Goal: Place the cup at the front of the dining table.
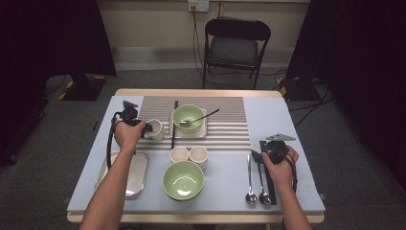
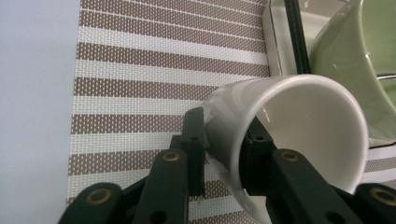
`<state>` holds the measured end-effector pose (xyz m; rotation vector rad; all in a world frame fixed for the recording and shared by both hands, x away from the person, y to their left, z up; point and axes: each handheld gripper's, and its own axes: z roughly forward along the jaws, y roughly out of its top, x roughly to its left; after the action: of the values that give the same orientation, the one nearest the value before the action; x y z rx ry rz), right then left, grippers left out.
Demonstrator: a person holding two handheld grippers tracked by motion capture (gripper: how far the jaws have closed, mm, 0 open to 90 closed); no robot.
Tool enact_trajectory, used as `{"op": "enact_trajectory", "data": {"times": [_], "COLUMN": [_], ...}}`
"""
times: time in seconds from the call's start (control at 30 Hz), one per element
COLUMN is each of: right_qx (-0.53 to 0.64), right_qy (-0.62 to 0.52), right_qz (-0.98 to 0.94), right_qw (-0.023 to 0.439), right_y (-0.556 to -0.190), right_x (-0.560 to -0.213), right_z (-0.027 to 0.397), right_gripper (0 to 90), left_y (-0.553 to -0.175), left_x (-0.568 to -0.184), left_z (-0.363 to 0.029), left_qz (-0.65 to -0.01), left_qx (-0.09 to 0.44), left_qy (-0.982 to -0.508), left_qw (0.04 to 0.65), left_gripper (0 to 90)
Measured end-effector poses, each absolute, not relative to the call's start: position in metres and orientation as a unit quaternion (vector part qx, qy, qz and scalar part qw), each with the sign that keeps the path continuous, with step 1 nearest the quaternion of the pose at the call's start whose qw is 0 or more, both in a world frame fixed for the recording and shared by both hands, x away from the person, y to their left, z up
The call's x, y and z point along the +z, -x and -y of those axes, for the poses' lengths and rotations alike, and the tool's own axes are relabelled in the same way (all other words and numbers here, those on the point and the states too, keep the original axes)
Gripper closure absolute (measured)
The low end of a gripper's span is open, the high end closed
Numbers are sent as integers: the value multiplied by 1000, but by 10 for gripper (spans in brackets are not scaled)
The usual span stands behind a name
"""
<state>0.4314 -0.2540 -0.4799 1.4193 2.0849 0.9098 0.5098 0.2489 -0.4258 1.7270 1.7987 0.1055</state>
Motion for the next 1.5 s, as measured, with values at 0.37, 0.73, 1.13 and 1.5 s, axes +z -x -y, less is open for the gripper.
{"op": "enact_trajectory", "data": {"times": [0.37,0.73,1.13,1.5], "right_qx": [331,330,330,330], "right_qy": [-515,-516,-515,-514], "right_qz": [-757,-757,-758,-758], "right_qw": [228,228,228,229], "right_y": [-431,-431,-431,-431], "right_x": [-480,-480,-480,-480], "right_z": [254,254,254,254], "right_gripper": [149,149,149,149], "left_y": [-510,-509,-506,-503], "left_x": [-422,-418,-416,-417], "left_z": [-247,-248,-247,-248], "left_qz": [-679,-672,-664,-650], "left_qx": [45,39,48,61], "left_qy": [-659,-655,-664,-678], "left_qw": [321,344,342,338], "left_gripper": [724,657,585,383]}}
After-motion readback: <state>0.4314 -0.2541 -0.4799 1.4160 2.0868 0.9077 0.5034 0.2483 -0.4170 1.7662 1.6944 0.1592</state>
